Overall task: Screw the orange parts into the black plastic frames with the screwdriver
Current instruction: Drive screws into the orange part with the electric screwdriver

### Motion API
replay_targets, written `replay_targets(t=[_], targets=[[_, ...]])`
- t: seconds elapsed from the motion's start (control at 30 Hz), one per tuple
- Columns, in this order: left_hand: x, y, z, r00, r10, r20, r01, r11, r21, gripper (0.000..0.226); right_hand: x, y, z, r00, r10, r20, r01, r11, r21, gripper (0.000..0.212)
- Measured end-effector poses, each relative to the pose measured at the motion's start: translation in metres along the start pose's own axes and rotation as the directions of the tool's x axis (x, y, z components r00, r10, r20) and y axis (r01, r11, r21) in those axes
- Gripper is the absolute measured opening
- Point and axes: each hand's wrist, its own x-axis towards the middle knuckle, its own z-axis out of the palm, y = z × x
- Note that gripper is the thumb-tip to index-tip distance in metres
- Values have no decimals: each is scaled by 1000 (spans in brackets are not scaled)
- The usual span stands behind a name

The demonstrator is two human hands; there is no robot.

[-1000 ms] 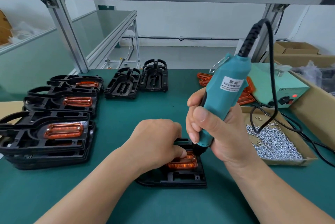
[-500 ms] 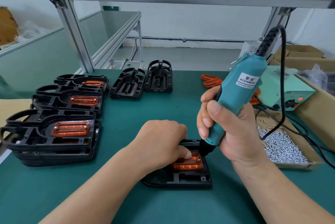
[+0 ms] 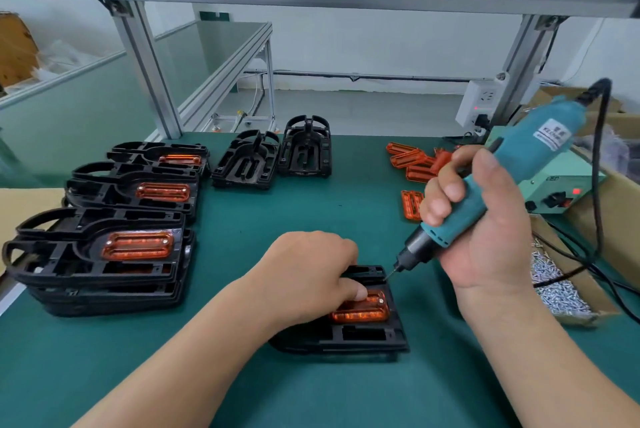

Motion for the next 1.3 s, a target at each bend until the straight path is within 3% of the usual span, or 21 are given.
replay_targets(t=[0.2,0.27,0.33,0.43,0.5,0.67,1.0,1.3], targets=[[2,-14,-4,990,-95,-104,54,940,-337,26,5,10,-9,991,60,-123,-52,996,71,14],[7,-21,-4,975,-202,-92,107,791,-603,28,6,11,-10,989,73,-129,-60,994,95,14],[11,-26,-5,960,-278,-15,147,553,-820,37,6,12,-10,989,80,-125,-67,992,104,13],[12,-29,-7,957,-283,72,157,291,-944,36,6,15,-9,986,100,-132,-85,990,117,11],[13,-31,-8,964,-243,112,162,196,-967,31,5,17,-8,984,112,-138,-95,988,122,10],[13,-36,-6,981,-166,103,134,191,-972,27,4,22,-6,979,138,-151,-118,984,133,10],[15,-34,-5,975,-127,181,164,-135,-977,31,4,21,-6,978,136,-161,-114,984,140,10],[13,-32,-6,981,11,194,194,-116,-974,18,5,21,-8,976,130,-175,-106,984,140,9]])
